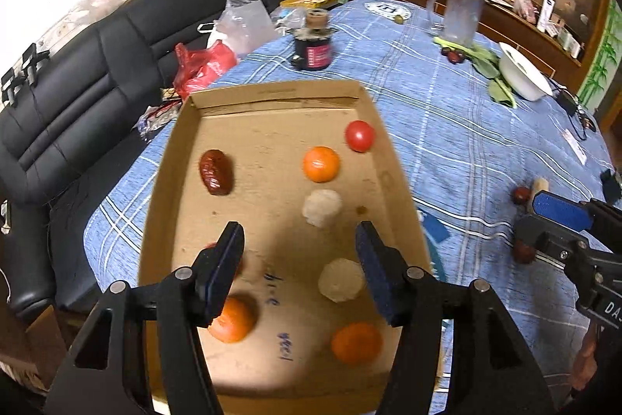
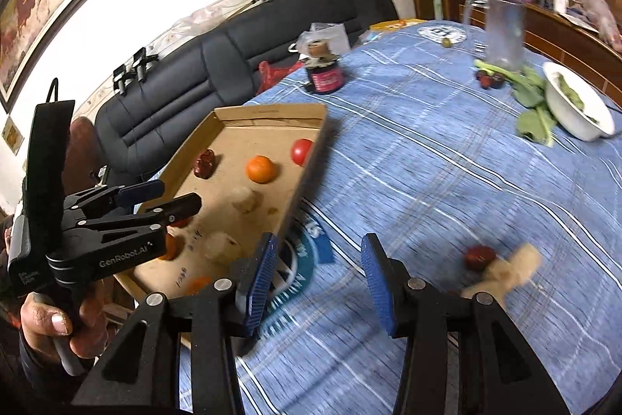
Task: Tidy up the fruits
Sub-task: 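Withdraw both open grippers from the tray toward the remaining dates and rice cakes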
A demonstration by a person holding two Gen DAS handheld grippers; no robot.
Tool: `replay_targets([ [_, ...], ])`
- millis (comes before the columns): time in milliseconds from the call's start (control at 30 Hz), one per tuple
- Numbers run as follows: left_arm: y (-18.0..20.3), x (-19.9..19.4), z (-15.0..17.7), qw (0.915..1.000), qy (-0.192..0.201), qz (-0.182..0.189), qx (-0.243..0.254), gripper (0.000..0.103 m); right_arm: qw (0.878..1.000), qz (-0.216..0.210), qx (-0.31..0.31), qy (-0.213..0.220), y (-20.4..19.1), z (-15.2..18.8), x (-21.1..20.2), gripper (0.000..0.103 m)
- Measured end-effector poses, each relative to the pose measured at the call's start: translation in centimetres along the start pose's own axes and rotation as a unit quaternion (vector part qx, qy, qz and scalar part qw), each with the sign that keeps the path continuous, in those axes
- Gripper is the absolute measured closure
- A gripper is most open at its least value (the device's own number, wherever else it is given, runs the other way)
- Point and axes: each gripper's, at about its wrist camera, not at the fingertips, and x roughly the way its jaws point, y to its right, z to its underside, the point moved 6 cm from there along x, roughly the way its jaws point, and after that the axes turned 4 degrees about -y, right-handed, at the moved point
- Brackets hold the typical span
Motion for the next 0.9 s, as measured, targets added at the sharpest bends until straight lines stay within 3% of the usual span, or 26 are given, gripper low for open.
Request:
replay_targets([
  [900, 9.8, -2.6, 2.3, 0.9955, -0.005, 0.069, 0.065, 0.044, 0.996, 0.062, 0.070, 0.014, 9.2, 6.6, -7.0, 0.056],
])
